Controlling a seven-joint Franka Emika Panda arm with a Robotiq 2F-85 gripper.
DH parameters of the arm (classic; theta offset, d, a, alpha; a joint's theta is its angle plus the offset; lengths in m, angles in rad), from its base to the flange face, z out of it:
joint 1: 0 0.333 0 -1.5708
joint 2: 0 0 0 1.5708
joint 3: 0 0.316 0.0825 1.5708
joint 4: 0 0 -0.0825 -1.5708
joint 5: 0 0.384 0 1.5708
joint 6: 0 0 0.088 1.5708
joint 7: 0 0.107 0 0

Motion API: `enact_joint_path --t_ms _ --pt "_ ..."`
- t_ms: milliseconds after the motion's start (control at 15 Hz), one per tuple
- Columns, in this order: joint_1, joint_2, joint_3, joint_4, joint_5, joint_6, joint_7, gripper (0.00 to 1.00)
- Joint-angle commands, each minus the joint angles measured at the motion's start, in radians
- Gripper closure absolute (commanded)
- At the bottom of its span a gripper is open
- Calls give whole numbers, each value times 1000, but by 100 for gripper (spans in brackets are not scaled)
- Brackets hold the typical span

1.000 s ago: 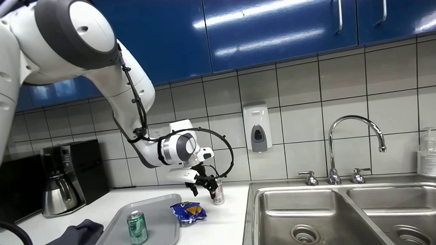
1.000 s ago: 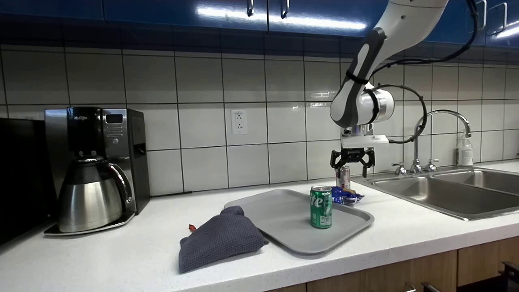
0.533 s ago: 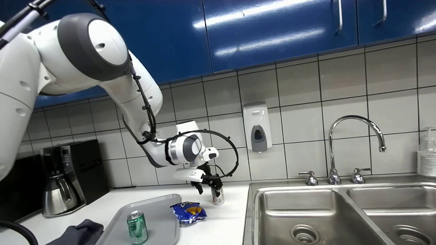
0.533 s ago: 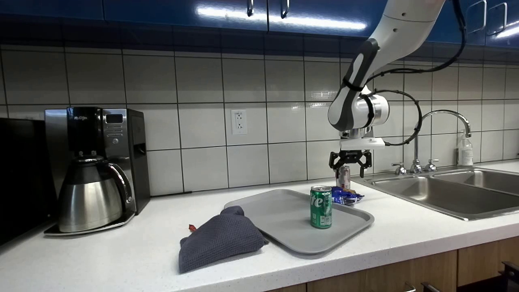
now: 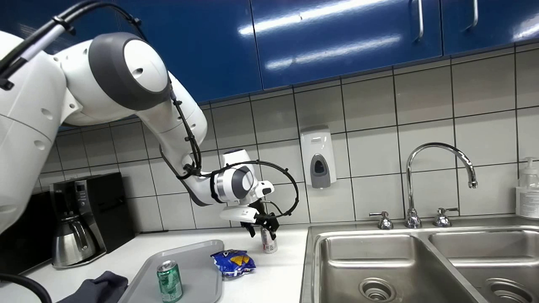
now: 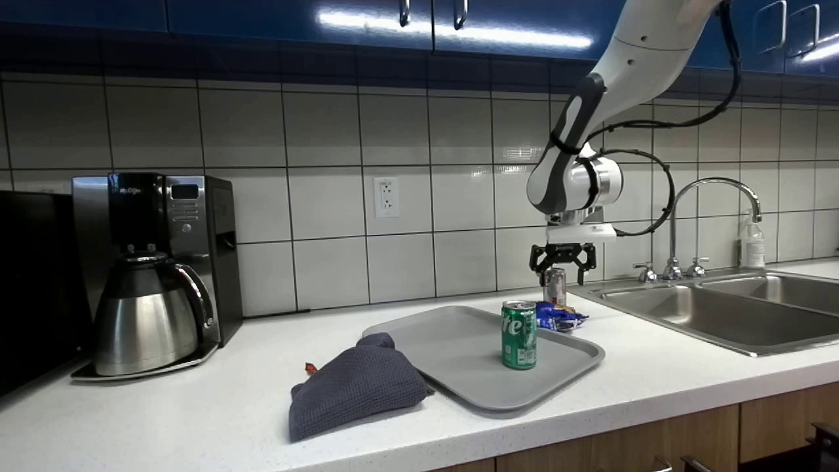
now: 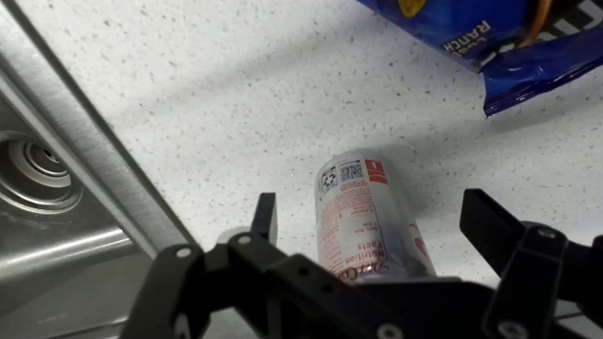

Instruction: Put the green and gray cans on the tray

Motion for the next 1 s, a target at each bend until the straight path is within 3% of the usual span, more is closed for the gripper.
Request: enact_joint_path --t_ms 0,867,933 --pt "-14 47 6 79 26 -49 -41 0" --pt "-17 133 -2 201 20 -81 -47 0" --pt "-19 138 1 205 21 -80 -51 25"
